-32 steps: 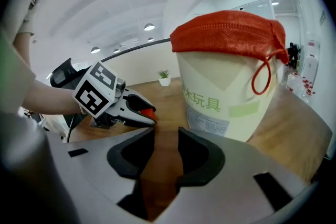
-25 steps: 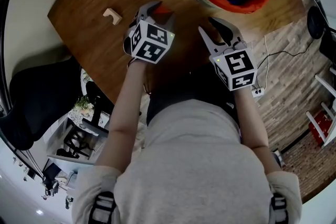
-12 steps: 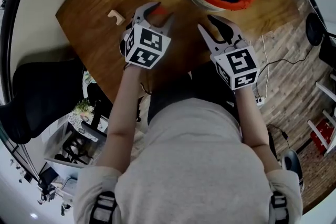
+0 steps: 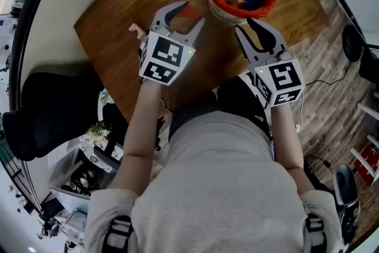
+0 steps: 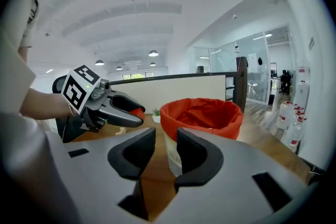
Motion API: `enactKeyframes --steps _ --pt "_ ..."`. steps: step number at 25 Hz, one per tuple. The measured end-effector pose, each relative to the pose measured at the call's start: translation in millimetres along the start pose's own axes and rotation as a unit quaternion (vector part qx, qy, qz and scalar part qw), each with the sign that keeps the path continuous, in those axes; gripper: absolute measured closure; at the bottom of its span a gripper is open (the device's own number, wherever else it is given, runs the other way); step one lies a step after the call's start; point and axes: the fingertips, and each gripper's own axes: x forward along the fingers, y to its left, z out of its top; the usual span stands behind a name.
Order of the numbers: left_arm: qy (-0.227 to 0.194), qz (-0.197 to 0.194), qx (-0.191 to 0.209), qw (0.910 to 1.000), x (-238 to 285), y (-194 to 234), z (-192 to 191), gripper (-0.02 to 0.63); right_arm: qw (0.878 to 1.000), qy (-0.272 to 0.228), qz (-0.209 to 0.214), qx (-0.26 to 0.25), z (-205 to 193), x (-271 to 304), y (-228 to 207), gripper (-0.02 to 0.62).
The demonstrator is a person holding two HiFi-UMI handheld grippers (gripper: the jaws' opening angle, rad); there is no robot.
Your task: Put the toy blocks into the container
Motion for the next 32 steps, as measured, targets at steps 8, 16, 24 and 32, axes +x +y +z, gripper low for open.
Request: enactKeyframes --steps 8,16,24,32 --pt "-0.050 -0.003 0.035 0.9981 -3.1 9.7 62.4 0.399 0.999 -0.044 -0.022 -0.011 36.7 -3.7 -20.3 0.456" --pt "-0.091 -0.038 0.058 0.9934 13.6 -10.1 114.5 0.399 0.997 -0.064 -0.052 -0.005 49.3 -14.0 -45.7 0.457" --pt "-0.096 -0.065 0.074 0.9905 36.3 -28.1 135.0 0.397 0.995 -0.065 -0.082 0.003 47.1 -26.5 -64.4 0.457" --pt "-0.090 -0.085 0.074 0.9896 48.8 -36.4 137.6 0.351 0.994 -0.056 -0.096 0.009 39.6 -35.0 -73.4 0.460"
